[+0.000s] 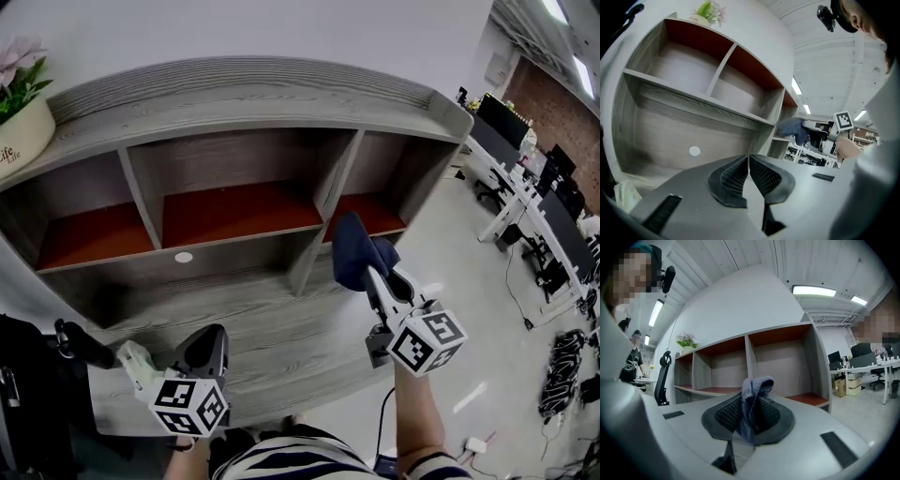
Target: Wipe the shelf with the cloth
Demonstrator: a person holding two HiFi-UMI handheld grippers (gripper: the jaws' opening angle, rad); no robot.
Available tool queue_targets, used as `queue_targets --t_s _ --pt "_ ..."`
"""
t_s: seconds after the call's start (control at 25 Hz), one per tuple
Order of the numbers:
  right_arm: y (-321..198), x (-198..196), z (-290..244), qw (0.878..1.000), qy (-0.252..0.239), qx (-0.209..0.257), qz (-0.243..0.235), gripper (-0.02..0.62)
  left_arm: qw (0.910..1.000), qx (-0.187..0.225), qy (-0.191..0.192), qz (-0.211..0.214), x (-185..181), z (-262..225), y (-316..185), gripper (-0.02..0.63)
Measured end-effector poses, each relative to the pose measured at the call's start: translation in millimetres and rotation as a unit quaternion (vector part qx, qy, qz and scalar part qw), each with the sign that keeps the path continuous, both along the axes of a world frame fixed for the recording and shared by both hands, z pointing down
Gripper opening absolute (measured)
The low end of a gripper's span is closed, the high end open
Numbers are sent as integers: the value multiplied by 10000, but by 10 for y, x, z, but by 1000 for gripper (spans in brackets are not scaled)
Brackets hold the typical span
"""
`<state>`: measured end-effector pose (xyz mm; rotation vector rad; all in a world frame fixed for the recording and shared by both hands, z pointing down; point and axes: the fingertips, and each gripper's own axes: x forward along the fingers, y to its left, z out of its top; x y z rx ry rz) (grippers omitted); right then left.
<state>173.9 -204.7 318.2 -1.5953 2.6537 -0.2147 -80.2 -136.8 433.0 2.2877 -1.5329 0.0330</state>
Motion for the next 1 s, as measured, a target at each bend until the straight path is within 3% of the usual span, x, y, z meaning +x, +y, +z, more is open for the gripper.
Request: queue_targets --t_s 0.32,0.48,0.72,1.0 --pt "-578 168 -70 9983 147 81 -562 71 9999 105 -91 -86 459 -112 -197 24" --pt "-834 102 -36 9943 449 24 -964 71 9996 62 -178 -202 607 -126 -241 25" --pt "-1180 -85 213 9812 1282 -144 -1433 71 9991 22 -196 -382 740 -136 -224 25" --pt "-1390 -272 405 9577 2494 50 -1436 72 9986 -17 -205 -484 759 -114 -212 24"
